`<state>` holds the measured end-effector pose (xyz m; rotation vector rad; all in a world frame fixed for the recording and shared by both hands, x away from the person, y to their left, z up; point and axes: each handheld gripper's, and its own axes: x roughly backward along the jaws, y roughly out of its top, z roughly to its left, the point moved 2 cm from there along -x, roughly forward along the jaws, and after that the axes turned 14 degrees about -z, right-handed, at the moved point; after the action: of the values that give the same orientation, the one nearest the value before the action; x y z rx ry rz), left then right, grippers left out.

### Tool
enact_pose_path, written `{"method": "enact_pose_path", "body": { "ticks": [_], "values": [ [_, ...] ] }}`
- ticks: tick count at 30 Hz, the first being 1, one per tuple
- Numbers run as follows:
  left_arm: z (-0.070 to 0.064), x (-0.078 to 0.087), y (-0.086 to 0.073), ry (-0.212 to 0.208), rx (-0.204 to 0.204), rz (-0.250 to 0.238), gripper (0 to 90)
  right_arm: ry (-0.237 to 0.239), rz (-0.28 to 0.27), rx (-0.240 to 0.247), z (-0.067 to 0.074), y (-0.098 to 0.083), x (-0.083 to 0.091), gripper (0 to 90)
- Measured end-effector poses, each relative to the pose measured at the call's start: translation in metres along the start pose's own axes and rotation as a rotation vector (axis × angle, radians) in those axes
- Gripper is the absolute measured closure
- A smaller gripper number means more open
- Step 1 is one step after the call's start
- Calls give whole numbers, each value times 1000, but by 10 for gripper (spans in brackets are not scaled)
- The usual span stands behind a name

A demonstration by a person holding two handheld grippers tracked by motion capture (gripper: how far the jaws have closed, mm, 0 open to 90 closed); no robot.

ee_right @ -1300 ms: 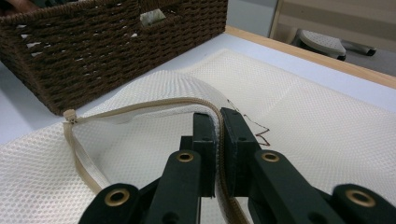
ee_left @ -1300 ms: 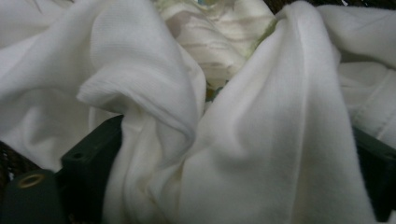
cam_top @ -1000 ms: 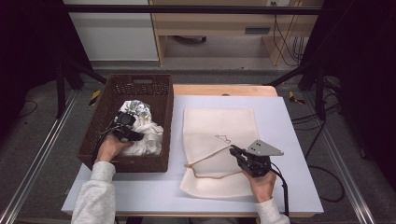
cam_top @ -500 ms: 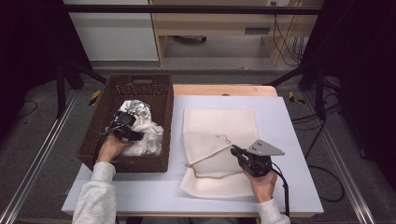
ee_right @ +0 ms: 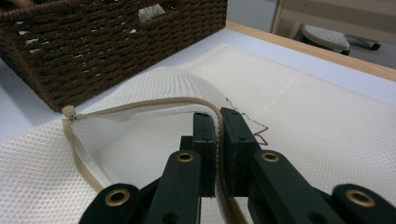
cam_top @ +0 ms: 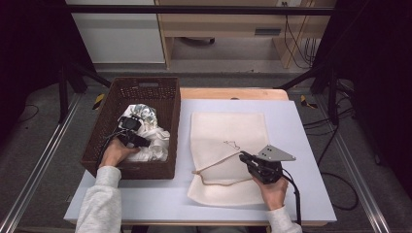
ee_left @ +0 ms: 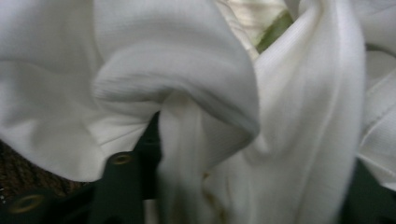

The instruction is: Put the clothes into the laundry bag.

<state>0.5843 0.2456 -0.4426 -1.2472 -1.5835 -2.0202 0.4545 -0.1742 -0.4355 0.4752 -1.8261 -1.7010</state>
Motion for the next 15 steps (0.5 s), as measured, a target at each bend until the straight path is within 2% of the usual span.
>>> {"method": "enact_pose_path", "body": {
  "ticks": [1,3,5,9,10,11,12,13,14,15],
  "values": [
    [-1,2,1,-1,-14,-1,519,0,0,-1,0,0,0,851],
    [-1,2,1,1,-11,-7,584,0,0,-1,0,0,0,851],
    [-1,4,2,7,-3,-9,611,-2,1,-2,-1,0,1,852],
    [-3,9,4,27,-17,-26,667,-4,1,-6,-2,0,1,853],
    [-6,12,5,41,-46,-51,678,-2,1,-5,-2,0,1,855],
    [-6,12,5,41,-46,-51,682,-2,1,-5,-2,0,1,855],
    [-9,15,5,56,-79,-87,685,-1,2,-6,-2,0,1,856],
    [-9,15,5,56,-79,-87,688,-1,2,-6,-2,0,1,856],
    [-10,21,6,70,-85,-156,692,-3,1,-8,-2,0,1,856],
    [-10,21,6,70,-85,-156,693,-3,0,-10,-2,0,1,856]
  ]
}}
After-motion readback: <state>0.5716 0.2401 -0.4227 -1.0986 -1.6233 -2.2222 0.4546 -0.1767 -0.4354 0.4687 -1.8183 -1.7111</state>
